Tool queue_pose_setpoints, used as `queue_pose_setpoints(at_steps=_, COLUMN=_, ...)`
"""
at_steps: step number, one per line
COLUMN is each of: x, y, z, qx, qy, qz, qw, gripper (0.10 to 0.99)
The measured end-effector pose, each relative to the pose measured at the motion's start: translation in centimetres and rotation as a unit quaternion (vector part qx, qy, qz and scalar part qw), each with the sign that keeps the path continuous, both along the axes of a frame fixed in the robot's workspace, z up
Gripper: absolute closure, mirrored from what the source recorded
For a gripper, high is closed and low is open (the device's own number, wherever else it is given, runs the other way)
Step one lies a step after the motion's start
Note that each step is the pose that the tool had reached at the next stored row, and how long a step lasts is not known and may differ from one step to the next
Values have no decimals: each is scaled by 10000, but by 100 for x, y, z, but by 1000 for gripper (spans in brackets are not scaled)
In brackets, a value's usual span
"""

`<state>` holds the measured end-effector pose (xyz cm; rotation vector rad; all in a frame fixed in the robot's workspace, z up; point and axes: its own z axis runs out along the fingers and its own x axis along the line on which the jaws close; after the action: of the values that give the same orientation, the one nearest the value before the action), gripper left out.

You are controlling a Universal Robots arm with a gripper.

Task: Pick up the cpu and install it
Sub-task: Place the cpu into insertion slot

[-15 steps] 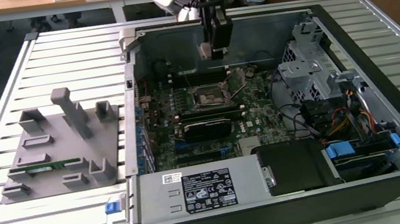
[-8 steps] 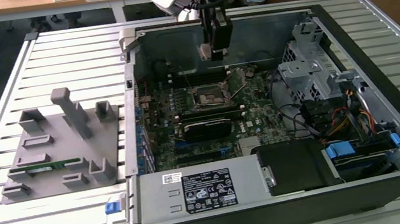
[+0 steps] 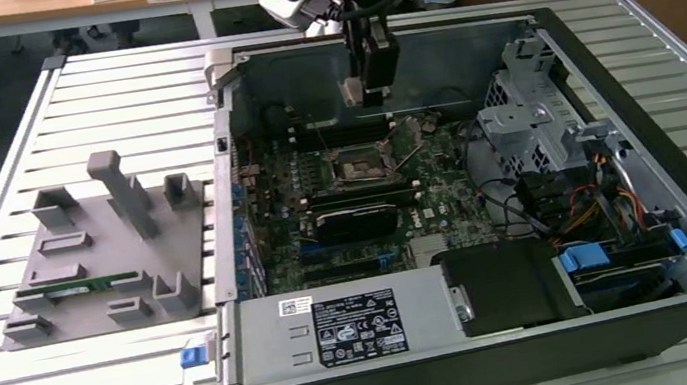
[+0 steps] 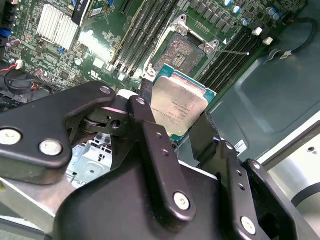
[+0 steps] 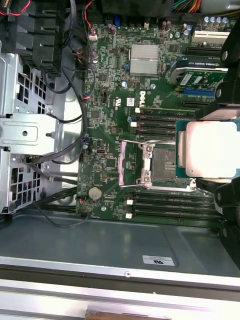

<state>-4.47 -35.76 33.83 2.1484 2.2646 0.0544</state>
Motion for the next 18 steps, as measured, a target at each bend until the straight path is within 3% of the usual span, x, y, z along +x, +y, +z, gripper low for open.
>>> queue_pose_setpoints(at_steps=18, x=0, y=0, z=-92, qx=-1, qy=-1, qz=0, qw=10000, gripper=545)
